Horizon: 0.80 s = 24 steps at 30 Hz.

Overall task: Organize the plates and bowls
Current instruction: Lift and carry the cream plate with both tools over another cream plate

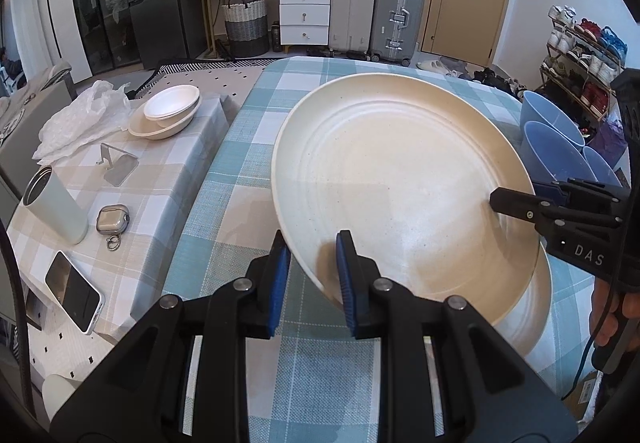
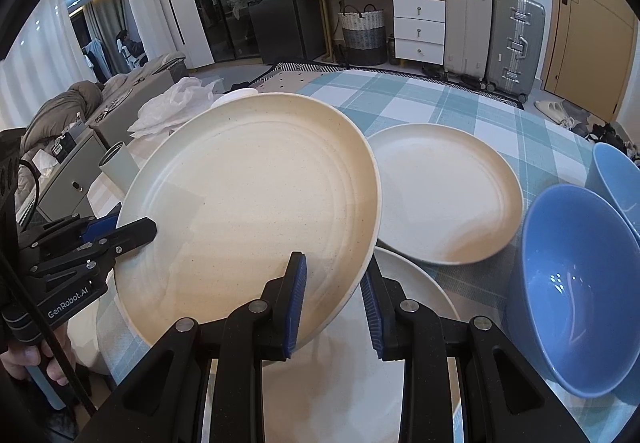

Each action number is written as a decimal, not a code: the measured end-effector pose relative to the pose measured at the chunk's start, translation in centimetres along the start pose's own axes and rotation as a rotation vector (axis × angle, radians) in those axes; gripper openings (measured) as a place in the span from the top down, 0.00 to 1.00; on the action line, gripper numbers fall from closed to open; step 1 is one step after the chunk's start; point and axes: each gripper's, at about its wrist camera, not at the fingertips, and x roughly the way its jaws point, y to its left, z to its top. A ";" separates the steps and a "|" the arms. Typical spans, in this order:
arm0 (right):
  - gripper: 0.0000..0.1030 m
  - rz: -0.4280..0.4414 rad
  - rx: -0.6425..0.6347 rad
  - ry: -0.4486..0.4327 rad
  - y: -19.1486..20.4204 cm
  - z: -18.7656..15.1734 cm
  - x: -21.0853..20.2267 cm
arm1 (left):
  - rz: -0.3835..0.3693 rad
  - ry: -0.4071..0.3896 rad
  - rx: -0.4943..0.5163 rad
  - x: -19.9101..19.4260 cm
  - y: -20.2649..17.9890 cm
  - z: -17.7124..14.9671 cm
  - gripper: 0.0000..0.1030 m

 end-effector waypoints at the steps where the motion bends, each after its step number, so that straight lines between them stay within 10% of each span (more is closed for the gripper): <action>1: 0.72 -0.002 0.002 -0.002 -0.1 -0.2 -0.2 | -0.001 -0.001 0.004 -0.1 -0.2 -0.1 0.81; 24: 0.72 -0.049 0.043 -0.019 -1.9 -4.8 -4.9 | -0.055 0.000 0.076 -1.6 -4.4 -2.5 0.80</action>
